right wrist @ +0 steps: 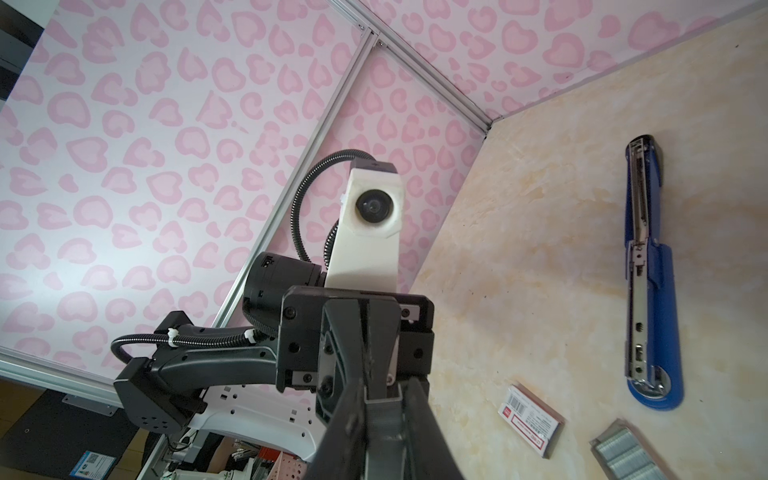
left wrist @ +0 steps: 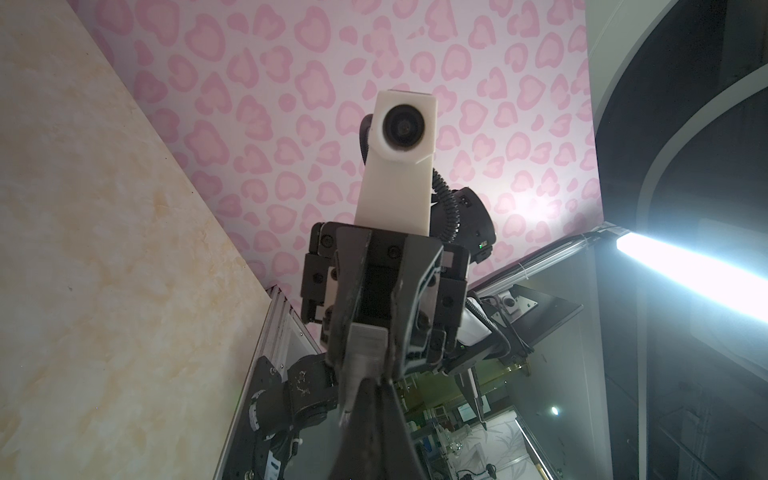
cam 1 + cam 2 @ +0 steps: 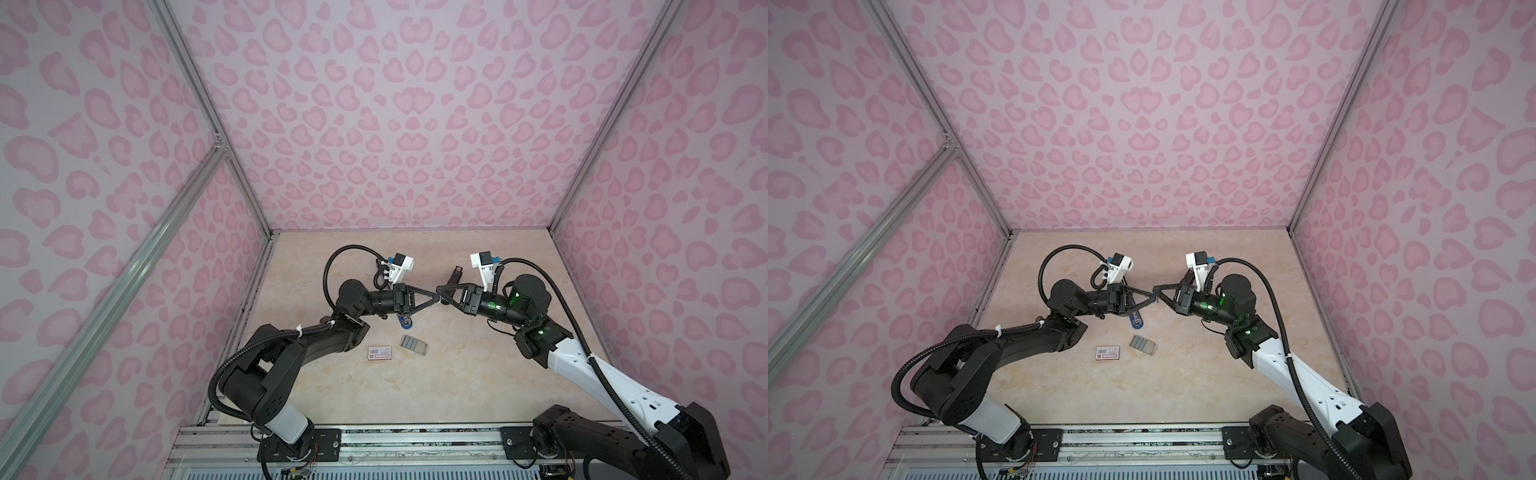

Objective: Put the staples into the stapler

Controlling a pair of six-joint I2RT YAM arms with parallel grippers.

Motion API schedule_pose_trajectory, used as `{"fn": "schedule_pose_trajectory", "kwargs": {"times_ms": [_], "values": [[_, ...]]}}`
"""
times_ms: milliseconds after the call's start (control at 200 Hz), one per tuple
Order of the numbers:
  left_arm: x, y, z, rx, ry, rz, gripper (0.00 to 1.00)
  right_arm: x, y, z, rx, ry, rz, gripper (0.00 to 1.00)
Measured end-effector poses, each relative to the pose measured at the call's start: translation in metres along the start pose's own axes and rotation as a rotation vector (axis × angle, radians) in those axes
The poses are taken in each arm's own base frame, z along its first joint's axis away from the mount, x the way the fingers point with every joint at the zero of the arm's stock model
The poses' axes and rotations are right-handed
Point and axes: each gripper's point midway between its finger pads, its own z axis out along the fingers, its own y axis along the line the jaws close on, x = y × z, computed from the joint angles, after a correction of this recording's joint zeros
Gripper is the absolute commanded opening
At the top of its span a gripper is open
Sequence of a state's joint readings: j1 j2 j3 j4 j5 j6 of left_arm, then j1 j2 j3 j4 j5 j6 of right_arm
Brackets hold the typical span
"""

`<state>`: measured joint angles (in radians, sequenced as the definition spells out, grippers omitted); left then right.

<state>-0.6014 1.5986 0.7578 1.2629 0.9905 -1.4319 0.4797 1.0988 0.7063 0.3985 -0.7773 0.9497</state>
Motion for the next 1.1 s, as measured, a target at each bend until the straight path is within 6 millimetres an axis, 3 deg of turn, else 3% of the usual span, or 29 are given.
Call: {"fn": "schedule_pose_trajectory", "kwargs": {"times_ms": [155, 350, 465, 835, 970, 995, 1100], "values": [[0.000, 0.000, 0.000, 0.002, 0.000, 0.003, 0.06, 0.000, 0.000, 0.000, 0.000, 0.000, 0.000, 0.17], [0.000, -0.001, 0.000, 0.003, 0.000, -0.001, 0.29, 0.000, 0.001, 0.000, -0.002, 0.000, -0.002, 0.17], [0.000, -0.001, 0.000, 0.004, -0.001, 0.000, 0.35, 0.000, 0.003, -0.001, -0.005, -0.002, -0.006, 0.17], [-0.002, -0.002, -0.003, 0.002, -0.009, 0.003, 0.35, 0.000, 0.001, -0.003, 0.001, -0.009, -0.008, 0.17], [-0.002, 0.006, -0.008, -0.016, -0.024, -0.013, 0.35, -0.002, -0.003, -0.007, 0.018, -0.024, -0.019, 0.17], [-0.002, 0.007, -0.009, -0.020, -0.026, -0.017, 0.40, -0.002, -0.005, -0.009, 0.026, -0.030, -0.020, 0.17], [-0.002, 0.017, -0.015, -0.044, -0.043, -0.035, 0.42, 0.000, -0.012, -0.016, 0.057, -0.034, -0.021, 0.17]]}}
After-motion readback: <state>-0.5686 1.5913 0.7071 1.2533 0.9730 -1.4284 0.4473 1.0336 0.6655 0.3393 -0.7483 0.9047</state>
